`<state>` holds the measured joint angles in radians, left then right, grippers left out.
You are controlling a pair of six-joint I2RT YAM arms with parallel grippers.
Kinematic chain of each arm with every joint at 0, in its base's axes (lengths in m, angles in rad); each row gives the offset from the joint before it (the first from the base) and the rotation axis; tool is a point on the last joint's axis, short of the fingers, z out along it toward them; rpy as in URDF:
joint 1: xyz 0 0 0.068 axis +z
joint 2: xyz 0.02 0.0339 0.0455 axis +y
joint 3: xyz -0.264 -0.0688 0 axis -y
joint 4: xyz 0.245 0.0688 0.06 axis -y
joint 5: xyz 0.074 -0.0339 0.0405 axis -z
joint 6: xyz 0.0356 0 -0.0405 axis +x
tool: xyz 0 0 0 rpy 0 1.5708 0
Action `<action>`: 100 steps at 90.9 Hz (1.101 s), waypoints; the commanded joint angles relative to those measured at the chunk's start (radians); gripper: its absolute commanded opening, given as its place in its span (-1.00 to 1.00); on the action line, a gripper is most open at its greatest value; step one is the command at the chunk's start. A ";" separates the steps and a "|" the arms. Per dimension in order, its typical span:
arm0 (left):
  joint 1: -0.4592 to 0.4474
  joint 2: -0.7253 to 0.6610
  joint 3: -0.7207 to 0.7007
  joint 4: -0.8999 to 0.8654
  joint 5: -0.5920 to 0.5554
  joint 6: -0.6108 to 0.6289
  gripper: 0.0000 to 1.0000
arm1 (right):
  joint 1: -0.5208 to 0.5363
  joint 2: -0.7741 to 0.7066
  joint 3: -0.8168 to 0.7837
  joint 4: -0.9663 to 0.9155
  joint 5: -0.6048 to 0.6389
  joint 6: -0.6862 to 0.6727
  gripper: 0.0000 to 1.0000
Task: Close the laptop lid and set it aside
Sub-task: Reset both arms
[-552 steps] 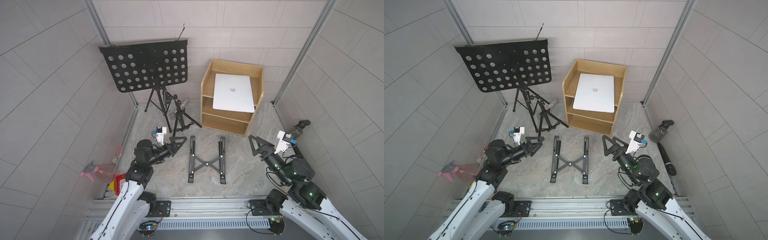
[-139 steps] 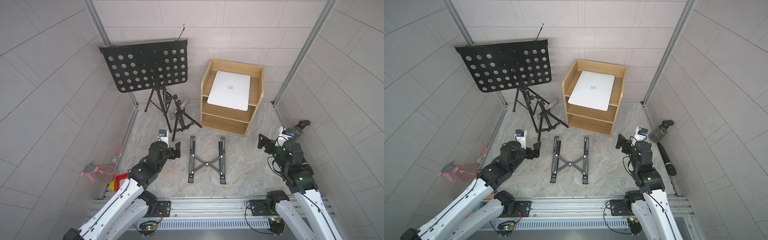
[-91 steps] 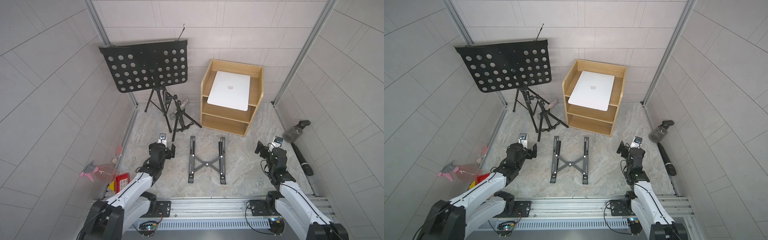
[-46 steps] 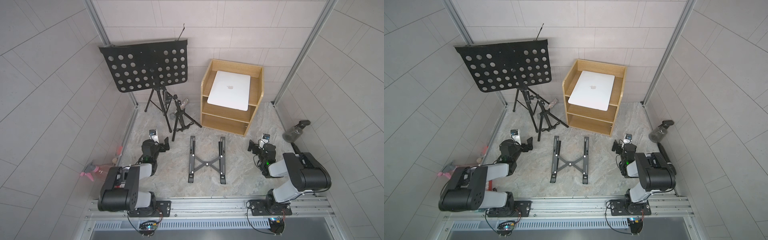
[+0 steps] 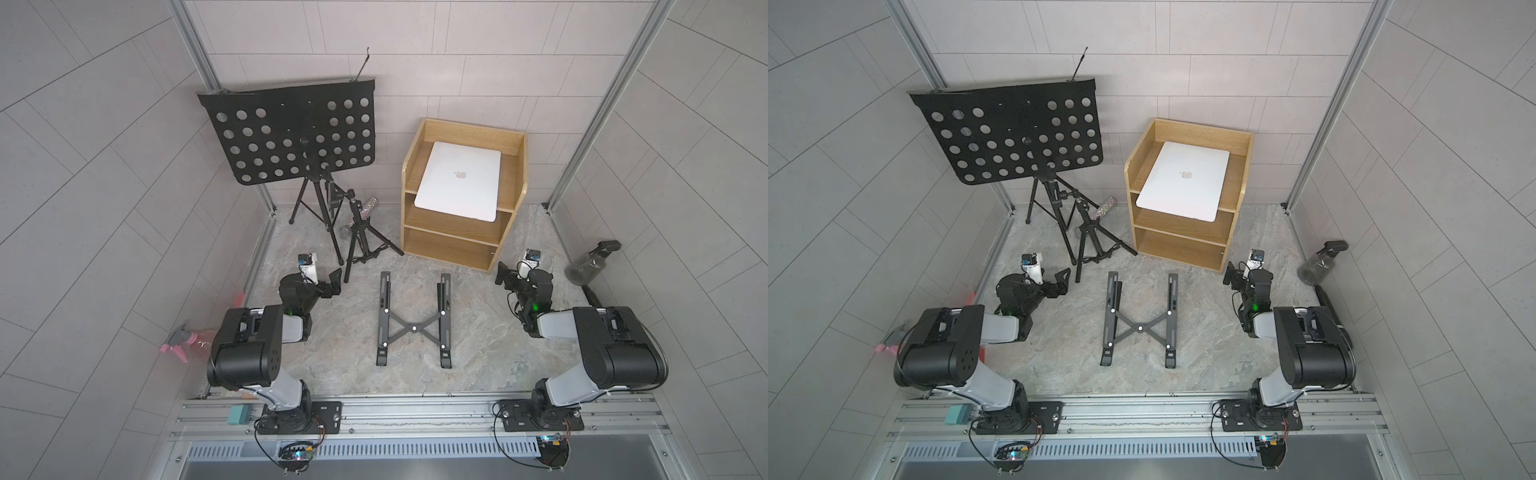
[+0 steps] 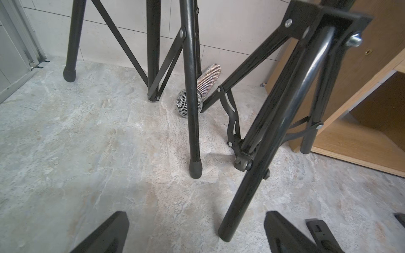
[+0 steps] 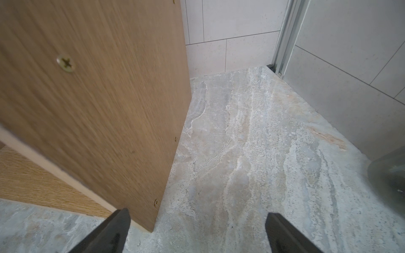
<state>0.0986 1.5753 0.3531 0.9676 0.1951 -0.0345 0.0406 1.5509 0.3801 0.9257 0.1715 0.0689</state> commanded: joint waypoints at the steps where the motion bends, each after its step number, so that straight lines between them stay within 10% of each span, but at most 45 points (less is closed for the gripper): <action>1: -0.002 -0.011 -0.008 0.028 0.025 -0.004 1.00 | -0.005 0.000 -0.005 -0.017 -0.006 -0.003 1.00; 100: -0.015 -0.012 0.007 -0.005 -0.003 0.006 1.00 | -0.006 0.020 -0.239 0.435 0.095 0.042 1.00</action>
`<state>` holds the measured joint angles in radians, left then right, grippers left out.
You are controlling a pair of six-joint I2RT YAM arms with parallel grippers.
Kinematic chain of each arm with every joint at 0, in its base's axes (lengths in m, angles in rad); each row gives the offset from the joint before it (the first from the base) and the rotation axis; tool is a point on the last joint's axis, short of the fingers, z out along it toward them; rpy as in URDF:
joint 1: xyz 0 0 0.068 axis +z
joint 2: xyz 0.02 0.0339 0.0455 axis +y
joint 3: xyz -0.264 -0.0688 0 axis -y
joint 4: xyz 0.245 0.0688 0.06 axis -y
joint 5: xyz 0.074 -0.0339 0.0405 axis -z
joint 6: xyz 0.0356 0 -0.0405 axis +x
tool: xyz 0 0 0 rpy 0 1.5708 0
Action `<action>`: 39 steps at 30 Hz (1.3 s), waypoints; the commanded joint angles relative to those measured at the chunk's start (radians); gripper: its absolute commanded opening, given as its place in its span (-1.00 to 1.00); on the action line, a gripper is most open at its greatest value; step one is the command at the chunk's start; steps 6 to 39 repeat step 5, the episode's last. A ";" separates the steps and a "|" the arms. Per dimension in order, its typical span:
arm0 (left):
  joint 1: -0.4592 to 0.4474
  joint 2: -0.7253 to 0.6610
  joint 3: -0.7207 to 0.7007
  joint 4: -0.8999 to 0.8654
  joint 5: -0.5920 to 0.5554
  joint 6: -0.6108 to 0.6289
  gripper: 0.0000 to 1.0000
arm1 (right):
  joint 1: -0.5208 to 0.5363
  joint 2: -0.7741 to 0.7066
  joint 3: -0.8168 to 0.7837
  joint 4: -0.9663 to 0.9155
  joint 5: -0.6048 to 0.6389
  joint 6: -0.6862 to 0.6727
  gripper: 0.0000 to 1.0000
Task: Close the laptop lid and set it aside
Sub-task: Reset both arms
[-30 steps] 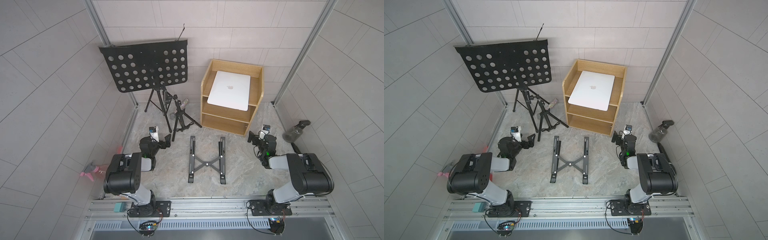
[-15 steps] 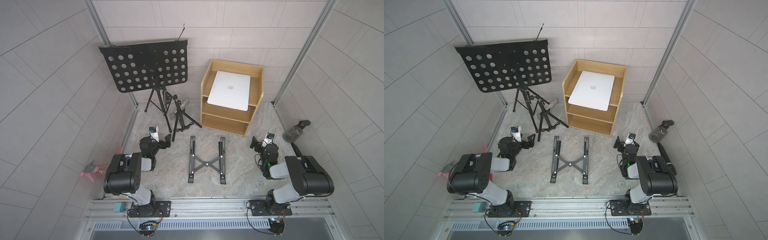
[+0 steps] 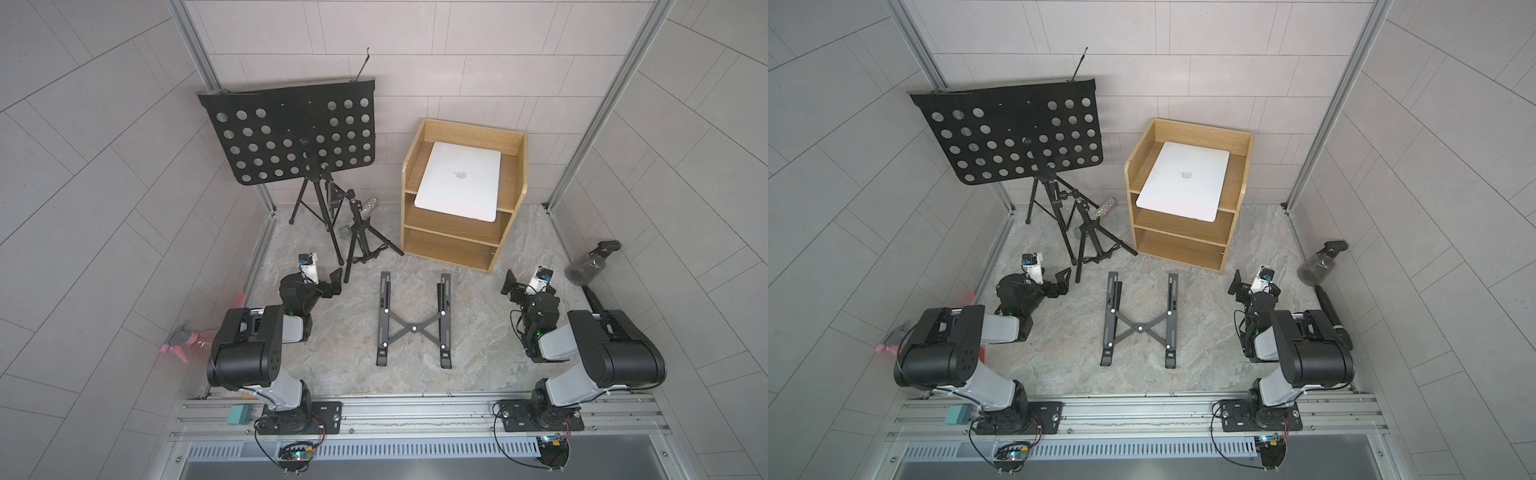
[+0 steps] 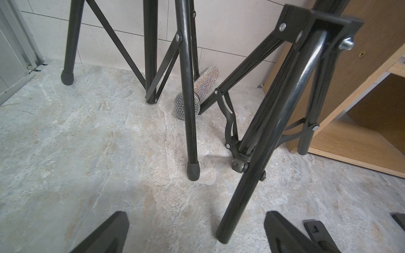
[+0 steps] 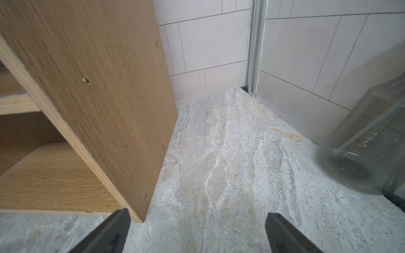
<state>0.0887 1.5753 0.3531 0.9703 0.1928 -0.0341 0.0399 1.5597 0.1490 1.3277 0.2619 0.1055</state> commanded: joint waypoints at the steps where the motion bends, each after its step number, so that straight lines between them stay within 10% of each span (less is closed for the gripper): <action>1: -0.004 -0.013 0.006 -0.007 -0.001 0.005 1.00 | -0.006 0.011 -0.008 0.033 0.005 0.006 1.00; 39: -0.005 -0.012 0.007 -0.008 -0.002 0.006 1.00 | -0.006 0.009 -0.008 0.034 0.005 0.005 1.00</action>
